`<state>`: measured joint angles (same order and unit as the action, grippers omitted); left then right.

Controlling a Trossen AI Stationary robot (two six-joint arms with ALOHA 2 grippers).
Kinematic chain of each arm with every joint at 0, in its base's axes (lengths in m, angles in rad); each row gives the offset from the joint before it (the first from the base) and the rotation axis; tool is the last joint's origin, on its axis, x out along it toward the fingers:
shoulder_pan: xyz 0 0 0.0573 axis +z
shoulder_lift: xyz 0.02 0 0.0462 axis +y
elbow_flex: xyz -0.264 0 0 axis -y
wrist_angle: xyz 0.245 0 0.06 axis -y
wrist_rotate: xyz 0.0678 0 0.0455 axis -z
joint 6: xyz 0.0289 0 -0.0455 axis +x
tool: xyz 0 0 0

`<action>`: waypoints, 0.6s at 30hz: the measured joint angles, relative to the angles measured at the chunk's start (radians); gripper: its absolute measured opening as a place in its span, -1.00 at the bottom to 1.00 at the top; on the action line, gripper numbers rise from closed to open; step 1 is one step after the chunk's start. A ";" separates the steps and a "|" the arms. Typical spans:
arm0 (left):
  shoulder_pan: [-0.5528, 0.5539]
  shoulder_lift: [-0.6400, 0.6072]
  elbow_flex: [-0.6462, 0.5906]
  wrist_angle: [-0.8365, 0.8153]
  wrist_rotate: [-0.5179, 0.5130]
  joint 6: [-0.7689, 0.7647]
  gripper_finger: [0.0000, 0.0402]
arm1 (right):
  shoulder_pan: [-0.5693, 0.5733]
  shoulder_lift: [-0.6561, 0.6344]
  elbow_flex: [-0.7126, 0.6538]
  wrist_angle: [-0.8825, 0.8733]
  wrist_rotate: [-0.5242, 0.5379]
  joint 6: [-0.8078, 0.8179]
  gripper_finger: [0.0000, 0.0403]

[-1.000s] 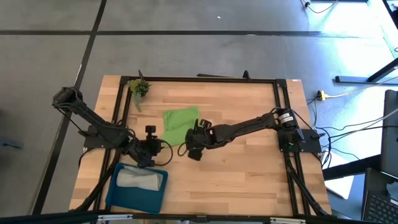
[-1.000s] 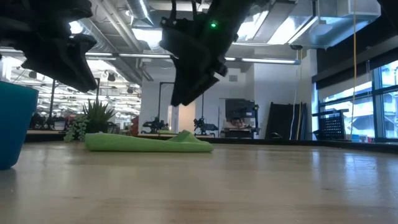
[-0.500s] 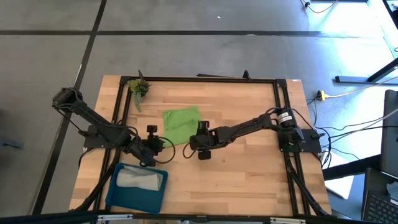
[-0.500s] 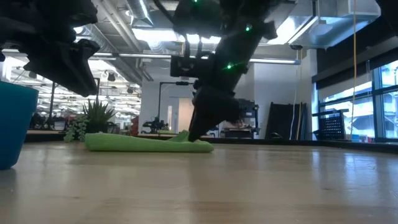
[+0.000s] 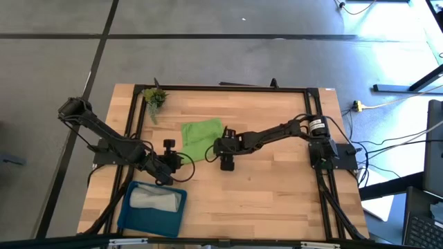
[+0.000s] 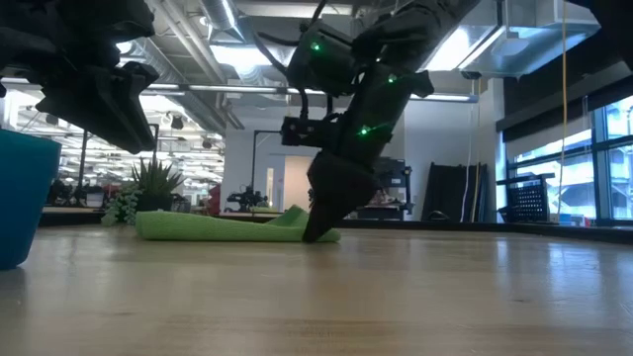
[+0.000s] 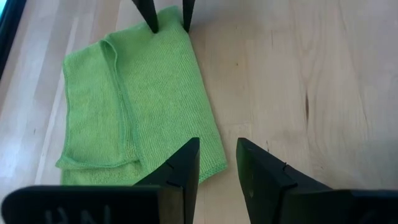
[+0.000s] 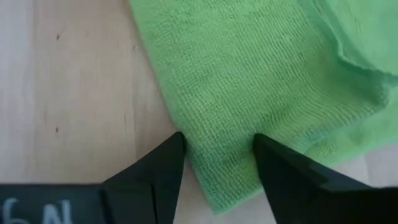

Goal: Fold microfiber towels
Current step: Fold the green microfiber cloth

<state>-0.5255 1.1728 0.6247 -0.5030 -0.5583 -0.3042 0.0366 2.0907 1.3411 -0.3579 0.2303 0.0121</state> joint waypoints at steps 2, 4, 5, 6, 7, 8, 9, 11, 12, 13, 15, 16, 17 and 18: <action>0.000 0.000 0.000 0.000 0.000 -0.001 -0.52 | -0.007 0.000 0.000 -0.006 -0.026 0.061 -0.08; 0.000 0.000 0.000 0.000 0.000 -0.001 -0.52 | -0.009 0.000 0.000 -0.009 -0.042 0.128 -0.18; 0.000 0.000 0.000 0.000 0.000 -0.001 -0.52 | -0.009 0.000 0.000 -0.010 -0.044 0.156 -0.25; 0.000 0.000 0.000 0.000 0.000 -0.001 -0.52 | -0.008 0.000 0.000 -0.010 -0.044 0.184 -0.33; 0.000 0.000 0.000 0.000 0.000 -0.001 -0.52 | -0.006 0.000 0.000 -0.010 -0.043 0.212 -0.43; 0.000 0.000 0.000 0.000 0.000 -0.001 -0.52 | -0.003 0.001 -0.001 -0.010 -0.036 0.242 -0.52; 0.000 0.000 0.000 0.000 0.000 0.000 -0.52 | -0.001 0.001 -0.001 -0.010 -0.029 0.278 -0.62; 0.000 0.000 0.000 0.000 0.000 -0.001 -0.52 | 0.000 0.001 -0.002 -0.005 -0.022 0.354 -0.84; 0.000 0.000 0.000 0.000 0.000 -0.001 -0.52 | 0.003 0.001 -0.002 -0.001 -0.026 0.390 -0.91; 0.000 0.000 0.000 0.000 0.000 -0.001 -0.52 | 0.008 0.001 -0.002 0.003 -0.022 0.425 -0.93; 0.000 0.000 0.000 0.000 0.000 -0.001 -0.52 | 0.018 0.003 -0.003 0.011 -0.015 0.505 -0.91; 0.000 0.000 0.000 0.000 0.000 -0.001 -0.52 | 0.023 0.003 -0.003 0.012 -0.009 0.545 -0.90; 0.000 0.000 0.000 0.000 0.000 -0.001 -0.52 | 0.028 0.003 -0.003 0.012 -0.007 0.580 -0.89; 0.000 0.000 0.000 0.000 0.000 -0.001 -0.52 | 0.033 0.003 -0.003 0.012 -0.007 0.607 -0.90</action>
<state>-0.5255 1.1728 0.6247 -0.5034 -0.5587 -0.3050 0.0698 2.0937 1.3384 -0.3460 0.2234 0.6191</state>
